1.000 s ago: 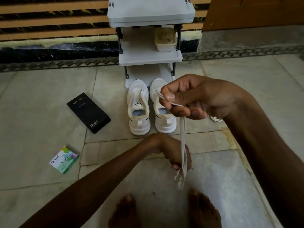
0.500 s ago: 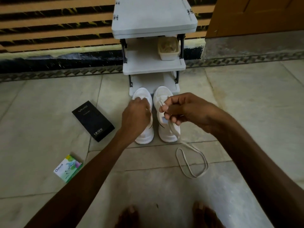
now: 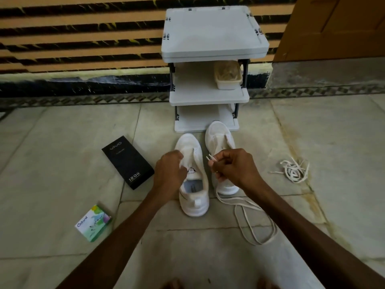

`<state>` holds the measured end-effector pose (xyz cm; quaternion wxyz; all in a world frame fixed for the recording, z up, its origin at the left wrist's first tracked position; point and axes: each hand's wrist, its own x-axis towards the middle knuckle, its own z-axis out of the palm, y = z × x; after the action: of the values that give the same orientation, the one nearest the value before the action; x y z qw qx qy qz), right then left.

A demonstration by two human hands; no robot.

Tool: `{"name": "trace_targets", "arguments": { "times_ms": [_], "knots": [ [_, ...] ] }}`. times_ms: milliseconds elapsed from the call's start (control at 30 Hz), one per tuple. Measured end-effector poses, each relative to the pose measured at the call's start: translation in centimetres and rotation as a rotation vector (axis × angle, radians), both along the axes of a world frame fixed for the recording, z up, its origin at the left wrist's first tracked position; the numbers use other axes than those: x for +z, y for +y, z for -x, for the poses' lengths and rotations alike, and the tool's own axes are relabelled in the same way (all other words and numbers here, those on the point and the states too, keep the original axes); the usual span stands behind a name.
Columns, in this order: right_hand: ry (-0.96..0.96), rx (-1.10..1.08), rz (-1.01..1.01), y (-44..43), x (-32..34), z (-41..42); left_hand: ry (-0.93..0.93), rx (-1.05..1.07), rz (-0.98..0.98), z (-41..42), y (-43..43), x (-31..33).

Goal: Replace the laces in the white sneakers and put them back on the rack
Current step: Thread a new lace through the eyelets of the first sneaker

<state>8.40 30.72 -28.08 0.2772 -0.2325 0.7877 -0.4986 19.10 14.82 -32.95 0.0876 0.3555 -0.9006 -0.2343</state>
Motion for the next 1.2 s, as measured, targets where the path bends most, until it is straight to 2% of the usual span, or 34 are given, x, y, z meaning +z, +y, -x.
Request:
{"name": "trace_targets", "arguments": {
  "times_ms": [100,233,400,500,600,667,800,1000,1200],
  "knots": [
    [0.067,0.071,-0.049,-0.3,-1.4,-1.4,-0.024,0.033,-0.056,-4.1,3.1,-0.3],
    [0.145,0.132,-0.121,-1.2,-3.4,-2.6,-0.080,0.062,-0.050,-4.9,4.3,-0.3],
    [0.415,0.185,-0.201,-2.9,-4.9,-4.0,-0.089,0.122,-0.176,-2.9,2.3,-0.1],
    [0.531,0.192,-0.248,-3.3,-5.1,-4.5,-0.050,0.172,-0.307,-2.7,1.2,0.2],
    [0.567,0.275,-0.380,-3.0,-5.1,-4.7,0.005,0.224,-0.628,-3.4,0.3,0.0],
    [0.546,0.359,-0.463,-2.7,-5.2,-4.7,-0.002,0.197,-0.740,-4.1,0.5,-0.2],
    [0.485,0.336,-0.395,-2.2,-5.6,-4.2,0.000,0.143,-0.698,-4.7,1.3,-0.8],
    [0.610,0.251,-0.289,-3.0,-6.4,-4.8,0.046,0.128,-0.772,-5.0,0.8,-1.4],
    [0.614,0.348,-0.296,-3.5,-7.5,-4.5,0.075,0.118,-0.853,-5.1,0.4,-1.8]
  ]
}}
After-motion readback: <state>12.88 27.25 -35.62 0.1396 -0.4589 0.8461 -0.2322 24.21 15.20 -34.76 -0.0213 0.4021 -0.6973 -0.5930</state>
